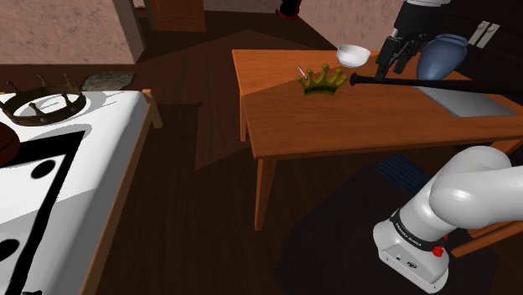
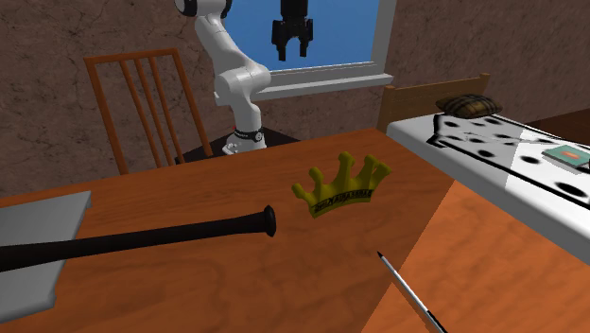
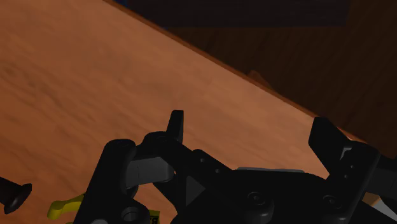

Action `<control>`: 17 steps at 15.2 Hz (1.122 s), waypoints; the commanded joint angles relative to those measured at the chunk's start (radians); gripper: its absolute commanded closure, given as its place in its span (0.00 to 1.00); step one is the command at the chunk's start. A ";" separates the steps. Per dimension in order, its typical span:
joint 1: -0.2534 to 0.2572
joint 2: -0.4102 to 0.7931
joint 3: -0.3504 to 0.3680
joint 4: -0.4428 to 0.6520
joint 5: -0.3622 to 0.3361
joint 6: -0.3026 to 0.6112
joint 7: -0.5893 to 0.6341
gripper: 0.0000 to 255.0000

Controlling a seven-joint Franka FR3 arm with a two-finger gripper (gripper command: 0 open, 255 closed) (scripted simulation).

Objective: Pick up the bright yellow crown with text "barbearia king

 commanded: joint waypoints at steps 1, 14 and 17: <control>0.000 0.000 0.000 0.000 0.000 0.000 0.000 0.00; -0.009 0.453 -0.171 0.224 0.006 0.228 -0.151 0.00; -0.012 0.569 -0.206 0.307 0.033 0.256 -0.193 0.00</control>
